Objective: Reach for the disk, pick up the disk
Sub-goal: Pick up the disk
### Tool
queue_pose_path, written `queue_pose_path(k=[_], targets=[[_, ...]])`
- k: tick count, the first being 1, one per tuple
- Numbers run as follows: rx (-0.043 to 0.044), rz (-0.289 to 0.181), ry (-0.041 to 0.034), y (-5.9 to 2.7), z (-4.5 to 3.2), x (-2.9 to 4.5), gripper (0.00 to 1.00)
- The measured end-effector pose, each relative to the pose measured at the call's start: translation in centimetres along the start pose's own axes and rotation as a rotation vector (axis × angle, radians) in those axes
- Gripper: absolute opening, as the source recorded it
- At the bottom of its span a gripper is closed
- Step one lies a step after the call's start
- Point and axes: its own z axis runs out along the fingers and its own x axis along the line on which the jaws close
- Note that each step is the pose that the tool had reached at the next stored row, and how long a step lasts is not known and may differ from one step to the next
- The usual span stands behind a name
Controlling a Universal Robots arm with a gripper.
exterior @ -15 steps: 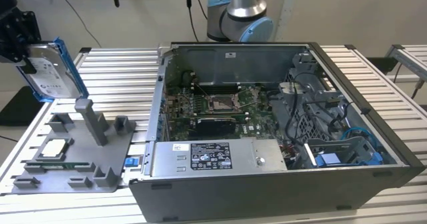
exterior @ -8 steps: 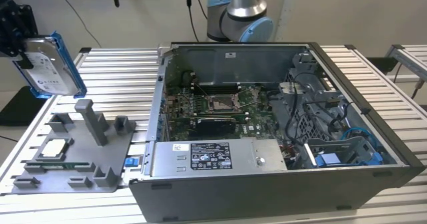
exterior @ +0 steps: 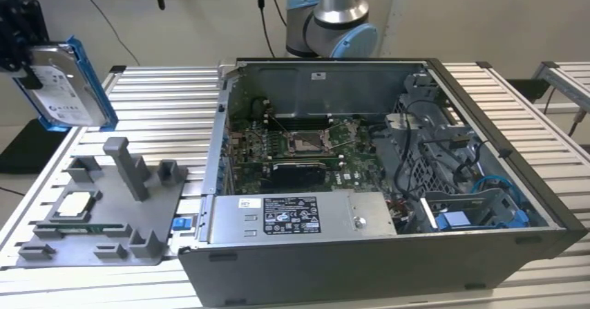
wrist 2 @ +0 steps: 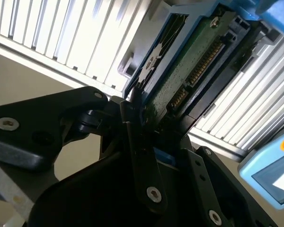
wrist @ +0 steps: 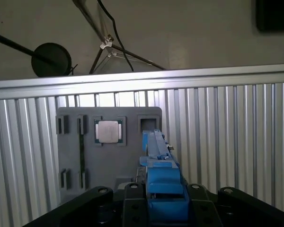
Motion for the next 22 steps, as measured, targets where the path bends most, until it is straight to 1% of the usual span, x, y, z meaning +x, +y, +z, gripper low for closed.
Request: queue_pose_path(k=[3, 9, 18, 22], targets=[[-0.0001, 0.000, 0.0001, -0.01, -0.30, -0.01, 0.00], [0.0002, 0.000, 0.0001, -0.02, -1.38, -0.05, 0.00], [0.0005, 0.000, -0.0001, -0.06, -3.38, -0.13, 0.00], [0.0006, 0.000, 0.0000, -0.07, -4.43, -0.17, 0.00]])
